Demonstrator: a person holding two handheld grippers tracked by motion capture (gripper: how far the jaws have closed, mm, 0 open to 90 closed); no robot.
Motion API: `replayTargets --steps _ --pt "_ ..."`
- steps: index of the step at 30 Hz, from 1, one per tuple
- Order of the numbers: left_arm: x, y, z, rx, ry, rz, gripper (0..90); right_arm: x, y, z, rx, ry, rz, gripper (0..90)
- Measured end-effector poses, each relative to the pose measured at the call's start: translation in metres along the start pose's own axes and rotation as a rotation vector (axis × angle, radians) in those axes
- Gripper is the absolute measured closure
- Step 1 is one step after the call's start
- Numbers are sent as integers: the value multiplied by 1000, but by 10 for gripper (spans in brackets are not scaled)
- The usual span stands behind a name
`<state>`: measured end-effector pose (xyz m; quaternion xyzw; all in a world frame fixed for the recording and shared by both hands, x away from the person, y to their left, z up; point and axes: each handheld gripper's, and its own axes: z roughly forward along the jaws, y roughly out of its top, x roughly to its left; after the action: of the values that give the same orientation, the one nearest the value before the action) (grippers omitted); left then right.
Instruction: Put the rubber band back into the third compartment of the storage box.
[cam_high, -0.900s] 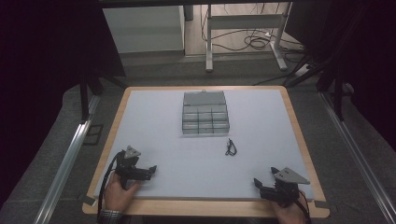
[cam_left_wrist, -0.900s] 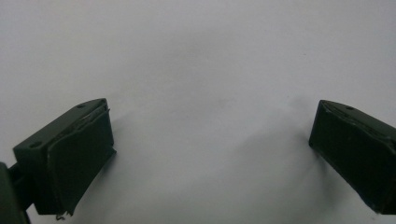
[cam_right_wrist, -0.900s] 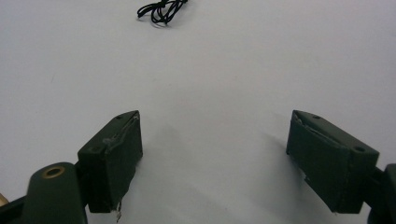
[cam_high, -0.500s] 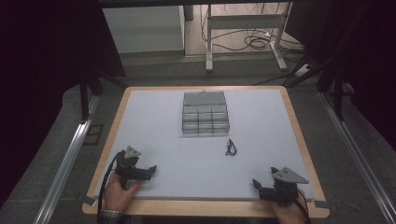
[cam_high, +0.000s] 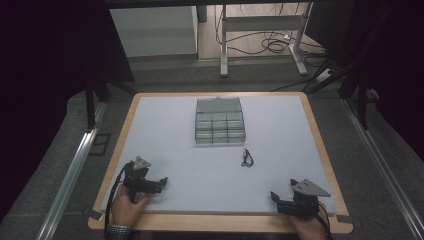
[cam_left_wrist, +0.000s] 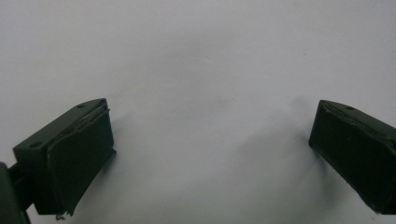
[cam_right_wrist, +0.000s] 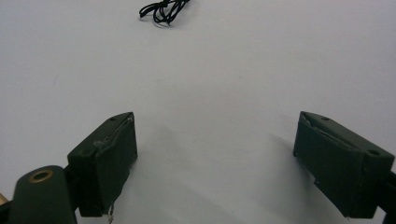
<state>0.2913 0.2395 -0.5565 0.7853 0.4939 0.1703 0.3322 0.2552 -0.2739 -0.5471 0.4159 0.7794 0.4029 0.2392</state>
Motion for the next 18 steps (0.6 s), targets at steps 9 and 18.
replayTargets --steps 9,18 --pt "0 0 0 -1 0 0 0 0 7 -3 56 -19 13 182" --pt "0 0 0 -1 0 -1 0 -2 21 -3 126 10 23 193"
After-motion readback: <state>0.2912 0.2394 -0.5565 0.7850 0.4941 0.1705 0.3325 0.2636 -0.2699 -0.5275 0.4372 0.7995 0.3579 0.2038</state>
